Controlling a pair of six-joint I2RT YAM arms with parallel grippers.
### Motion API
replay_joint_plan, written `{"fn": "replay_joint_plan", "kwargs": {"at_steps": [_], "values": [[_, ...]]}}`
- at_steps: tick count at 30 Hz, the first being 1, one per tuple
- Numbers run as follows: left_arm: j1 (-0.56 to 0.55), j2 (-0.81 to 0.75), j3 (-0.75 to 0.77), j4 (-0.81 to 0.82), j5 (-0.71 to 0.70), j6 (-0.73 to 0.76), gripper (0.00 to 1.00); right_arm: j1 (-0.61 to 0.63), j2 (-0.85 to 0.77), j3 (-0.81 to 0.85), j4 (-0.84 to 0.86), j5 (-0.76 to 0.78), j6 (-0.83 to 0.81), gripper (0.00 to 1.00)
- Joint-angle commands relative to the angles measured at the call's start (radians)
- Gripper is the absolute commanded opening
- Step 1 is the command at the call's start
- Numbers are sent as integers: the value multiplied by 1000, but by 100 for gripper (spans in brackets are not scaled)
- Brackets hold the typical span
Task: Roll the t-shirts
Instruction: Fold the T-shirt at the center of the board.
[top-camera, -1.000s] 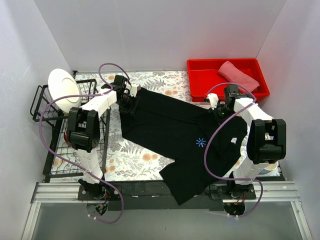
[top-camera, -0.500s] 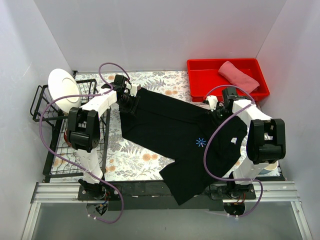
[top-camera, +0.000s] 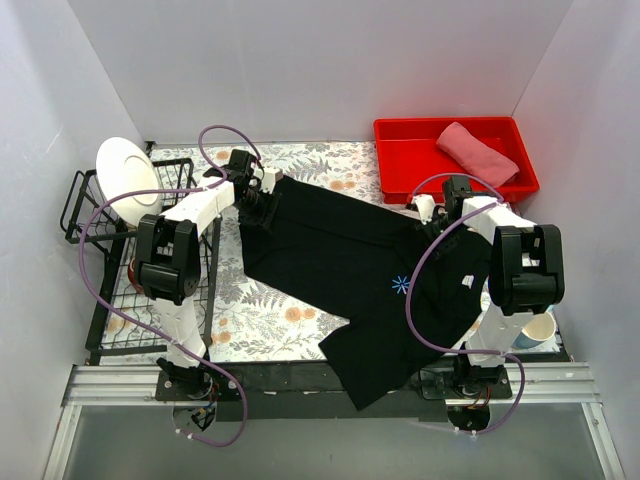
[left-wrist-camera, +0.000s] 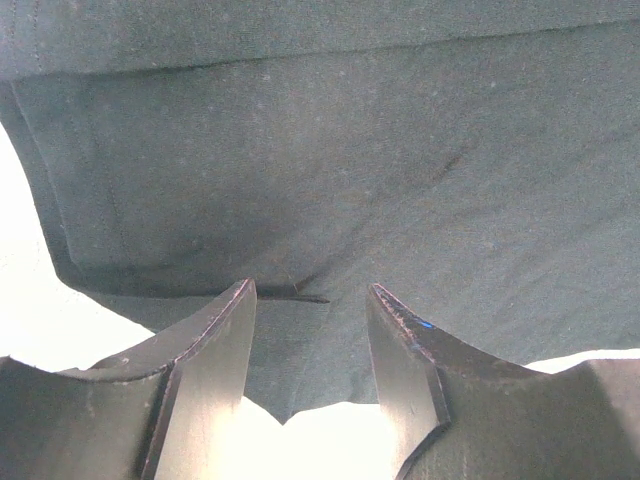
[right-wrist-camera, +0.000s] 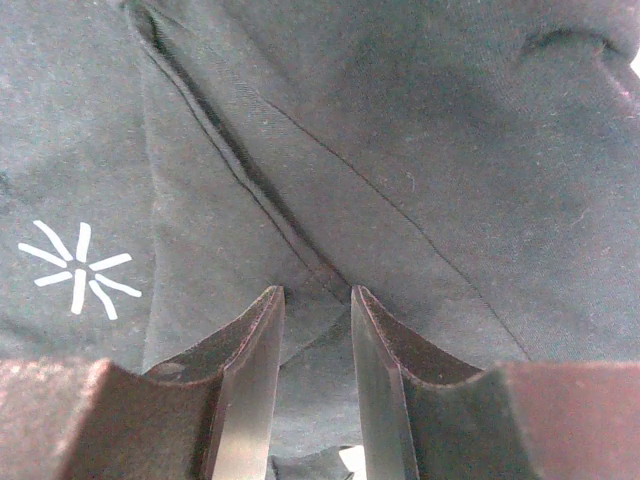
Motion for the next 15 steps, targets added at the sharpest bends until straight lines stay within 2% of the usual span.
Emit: {"fn": "replay_joint_plan", "kwargs": {"at_steps": [1,5,15], "values": [[-7,-15,33,3,-6,6,48,-6,5,-6,24,9,-15,41],[-12,-7,42,-2,-8,8,48,-6,5,-6,33,17,-15,38],[-20,-3,47,1,-12,8,48,-6,2,-4,24,-5,-23,7]]}}
